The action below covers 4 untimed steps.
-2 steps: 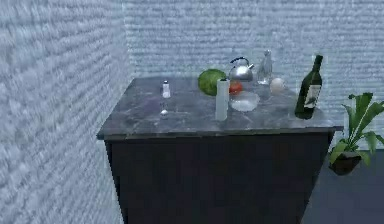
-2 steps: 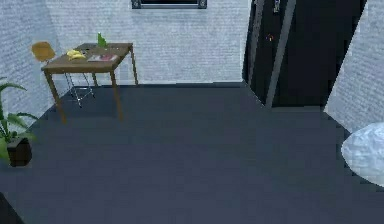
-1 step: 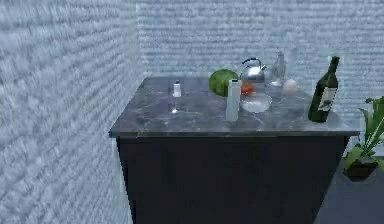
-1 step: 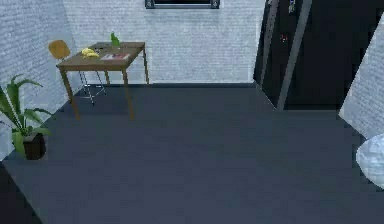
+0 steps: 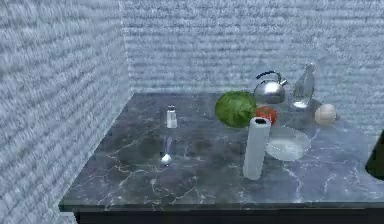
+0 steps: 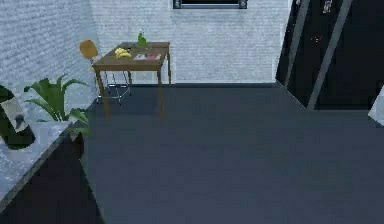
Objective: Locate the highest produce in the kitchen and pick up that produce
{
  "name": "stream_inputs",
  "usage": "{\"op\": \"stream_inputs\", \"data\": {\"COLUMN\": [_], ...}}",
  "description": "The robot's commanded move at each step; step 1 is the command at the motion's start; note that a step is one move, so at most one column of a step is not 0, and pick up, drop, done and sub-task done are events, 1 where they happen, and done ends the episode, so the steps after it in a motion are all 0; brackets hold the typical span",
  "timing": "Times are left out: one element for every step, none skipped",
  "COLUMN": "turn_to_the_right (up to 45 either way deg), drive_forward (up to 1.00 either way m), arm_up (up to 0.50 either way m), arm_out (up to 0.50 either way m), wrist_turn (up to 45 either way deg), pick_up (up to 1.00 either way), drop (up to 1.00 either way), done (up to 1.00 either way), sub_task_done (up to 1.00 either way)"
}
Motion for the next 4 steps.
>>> {"op": "stream_inputs", "data": {"turn_to_the_right": [45.0, 45.0, 12.0, 0.0], "drive_forward": [0.0, 0.0, 0.0, 0.2], "arm_up": [0.0, 0.0, 0.0, 0.0], "arm_out": [0.0, 0.0, 0.0, 0.0], "wrist_turn": [0.0, 0.0, 0.0, 0.0], "pick_up": [0.0, 0.0, 0.0, 0.0], "drop": [0.0, 0.0, 0.0, 0.0], "done": [0.0, 0.0, 0.0, 0.0], "sub_task_done": [0.0, 0.0, 0.0, 0.0]}}
